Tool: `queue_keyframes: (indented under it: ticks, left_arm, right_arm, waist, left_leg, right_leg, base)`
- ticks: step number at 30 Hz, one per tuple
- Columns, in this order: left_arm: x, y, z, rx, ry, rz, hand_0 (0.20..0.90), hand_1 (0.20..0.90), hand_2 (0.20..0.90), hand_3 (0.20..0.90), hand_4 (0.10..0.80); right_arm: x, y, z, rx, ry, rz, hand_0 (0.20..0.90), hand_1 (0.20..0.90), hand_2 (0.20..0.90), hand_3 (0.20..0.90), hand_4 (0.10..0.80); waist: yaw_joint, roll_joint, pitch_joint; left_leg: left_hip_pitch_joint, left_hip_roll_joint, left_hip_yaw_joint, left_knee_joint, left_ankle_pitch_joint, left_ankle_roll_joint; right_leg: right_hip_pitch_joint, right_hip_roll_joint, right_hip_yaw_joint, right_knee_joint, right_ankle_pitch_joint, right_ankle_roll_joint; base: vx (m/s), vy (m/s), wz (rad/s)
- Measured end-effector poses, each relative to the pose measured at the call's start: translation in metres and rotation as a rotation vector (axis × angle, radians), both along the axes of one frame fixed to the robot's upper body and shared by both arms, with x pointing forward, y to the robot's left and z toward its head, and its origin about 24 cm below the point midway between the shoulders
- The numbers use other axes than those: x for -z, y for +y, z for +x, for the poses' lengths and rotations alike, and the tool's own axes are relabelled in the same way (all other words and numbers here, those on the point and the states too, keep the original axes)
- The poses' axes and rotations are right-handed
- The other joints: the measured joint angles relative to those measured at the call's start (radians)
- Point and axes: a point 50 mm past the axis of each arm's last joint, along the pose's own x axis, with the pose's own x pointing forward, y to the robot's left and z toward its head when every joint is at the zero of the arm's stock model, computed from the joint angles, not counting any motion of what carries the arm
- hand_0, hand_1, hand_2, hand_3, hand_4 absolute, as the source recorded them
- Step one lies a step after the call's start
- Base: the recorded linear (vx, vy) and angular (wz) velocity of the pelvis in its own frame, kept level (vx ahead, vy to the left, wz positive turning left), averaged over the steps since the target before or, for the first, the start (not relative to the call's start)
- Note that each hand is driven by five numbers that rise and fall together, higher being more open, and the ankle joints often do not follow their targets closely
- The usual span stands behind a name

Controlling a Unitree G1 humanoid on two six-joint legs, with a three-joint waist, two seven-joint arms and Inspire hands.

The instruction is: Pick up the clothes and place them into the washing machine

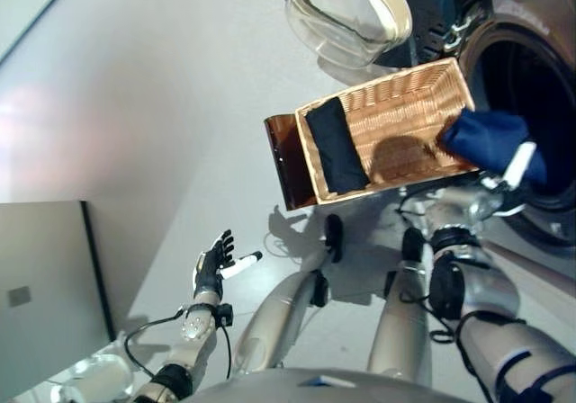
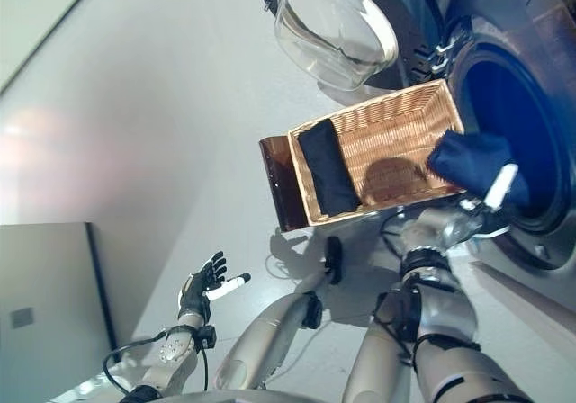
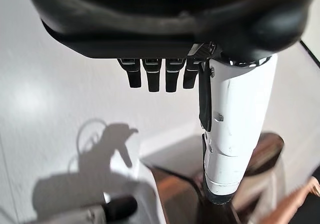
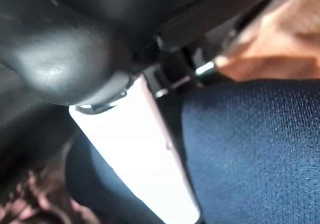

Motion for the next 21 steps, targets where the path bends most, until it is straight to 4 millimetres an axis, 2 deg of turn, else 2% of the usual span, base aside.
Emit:
queue_keyframes:
  ticks: [2, 3, 4, 5, 6, 7, 10, 11, 12, 18, 21]
  left_arm:
    - [0.002, 0.003, -0.005, -0.002, 0.012, 0.005, 0.9, 0.9, 0.9, 0.9, 0.8]
    - [0.002, 0.004, -0.006, -0.002, 0.011, 0.008, 0.9, 0.9, 0.9, 0.9, 0.8]
    - [0.002, 0.006, -0.006, -0.005, 0.009, 0.013, 0.9, 0.9, 0.9, 0.9, 0.8]
    - [0.002, 0.006, -0.007, -0.002, 0.009, 0.014, 0.9, 0.9, 0.9, 0.9, 0.8]
    - [0.0, 0.007, -0.006, 0.006, -0.005, 0.012, 0.9, 0.9, 0.9, 0.9, 0.8]
    - [0.0, 0.006, -0.006, 0.008, -0.011, 0.008, 0.9, 0.9, 0.9, 0.9, 0.8]
    - [-0.003, 0.006, -0.005, 0.013, -0.026, 0.003, 0.9, 0.9, 0.9, 0.9, 0.8]
    - [-0.004, 0.005, -0.004, 0.014, -0.04, -0.001, 0.9, 0.9, 0.9, 0.9, 0.8]
    - [-0.006, 0.005, -0.003, 0.015, -0.048, -0.002, 0.9, 0.9, 0.9, 0.9, 0.8]
    - [-0.008, 0.005, 0.002, 0.016, -0.067, -0.001, 0.9, 0.9, 0.9, 0.9, 0.8]
    - [-0.008, 0.005, 0.002, 0.017, -0.067, -0.001, 0.9, 0.9, 0.9, 0.9, 0.8]
  right_arm:
    - [-0.039, -0.026, -0.004, 0.063, -0.013, -0.087, 0.2, 0.2, 0.2, 0.2, 0.3]
    - [-0.051, -0.032, -0.005, 0.074, -0.004, -0.119, 0.2, 0.2, 0.2, 0.2, 0.3]
    - [-0.076, -0.043, -0.007, 0.093, -0.003, -0.197, 0.2, 0.2, 0.2, 0.2, 0.3]
    - [-0.089, -0.047, -0.008, 0.098, -0.013, -0.227, 0.2, 0.2, 0.2, 0.2, 0.3]
    - [-0.118, -0.051, -0.008, 0.1, -0.045, -0.294, 0.2, 0.2, 0.2, 0.2, 0.3]
    - [-0.125, -0.046, -0.006, 0.097, -0.049, -0.316, 0.2, 0.2, 0.2, 0.2, 0.3]
    - [-0.143, -0.041, -0.004, 0.114, -0.064, -0.353, 0.2, 0.2, 0.2, 0.2, 0.3]
    - [-0.147, -0.039, -0.005, 0.126, -0.07, -0.355, 0.367, 0.367, 0.367, 0.367, 0.42]
    - [-0.151, -0.038, -0.006, 0.139, -0.083, -0.355, 0.9, 0.9, 0.9, 0.9, 0.8]
    - [-0.158, -0.035, -0.006, 0.149, -0.054, -0.445, 0.9, 0.9, 0.9, 0.9, 0.8]
    - [-0.144, -0.04, -0.001, 0.105, 0.018, -0.433, 0.9, 0.9, 0.9, 0.9, 0.8]
  waist:
    - [0.009, 0.024, -0.015]
    - [0.014, 0.026, -0.016]
    - [0.02, 0.026, -0.016]
    - [0.022, 0.027, -0.017]
    - [0.023, 0.035, -0.016]
    - [0.023, 0.047, -0.014]
    - [0.023, 0.054, -0.014]
    - [0.021, 0.057, -0.009]
    - [0.02, 0.058, -0.007]
    - [-0.003, 0.039, 0.023]
    - [-0.007, 0.027, 0.033]
  left_leg:
    - [0.0, -0.007, 0.003, -0.003, 0.003, 0.002]
    - [-0.001, -0.009, 0.009, -0.004, 0.007, 0.007]
    - [-0.001, -0.01, 0.021, -0.007, 0.01, 0.012]
    - [-0.001, -0.011, 0.023, -0.011, 0.011, 0.013]
    - [-0.003, -0.012, 0.029, -0.023, 0.015, 0.02]
    - [-0.004, -0.014, 0.033, -0.035, 0.02, 0.027]
    - [-0.003, -0.018, 0.033, -0.044, 0.022, 0.03]
    - [-0.004, -0.021, 0.032, -0.048, 0.022, 0.03]
    - [-0.006, -0.024, 0.034, -0.054, 0.022, 0.03]
    - [-0.017, -0.027, 0.033, -0.05, 0.022, 0.031]
    - [-0.009, -0.027, 0.032, -0.045, 0.022, 0.031]
  right_leg:
    - [-0.008, -0.004, 0.006, 0.01, -0.006, 0.006]
    - [-0.013, -0.006, 0.012, 0.013, -0.007, 0.008]
    - [-0.021, -0.006, 0.023, 0.016, -0.008, 0.01]
    - [-0.024, -0.006, 0.027, 0.014, -0.007, 0.012]
    - [-0.036, -0.005, 0.034, 0.017, -0.003, 0.02]
    - [-0.044, -0.004, 0.039, 0.016, -0.003, 0.02]
    - [-0.055, -0.002, 0.054, 0.018, -0.003, 0.025]
    - [-0.06, -0.005, 0.056, 0.019, -0.006, 0.028]
    - [-0.068, -0.005, 0.063, 0.022, -0.007, 0.029]
    - [-0.085, -0.004, 0.076, 0.027, -0.008, 0.032]
    - [-0.074, -0.003, 0.074, 0.033, -0.009, 0.031]
  base:
    - [-0.012, 0.044, -0.01]
    - [-0.016, 0.011, -0.1]
    - [-0.018, 0.007, -0.13]
    - [-0.019, 0.014, -0.16]
    - [-0.009, 0.023, -0.13]
    - [-0.004, 0.024, -0.16]
    - [-0.001, 0.018, -0.1]
    - [-0.033, 0.012, -0.04]
    - [-0.042, 0.006, -0.04]
    - [-0.012, -0.004, -0.04]
    - [0.0, 0.0, 0.0]
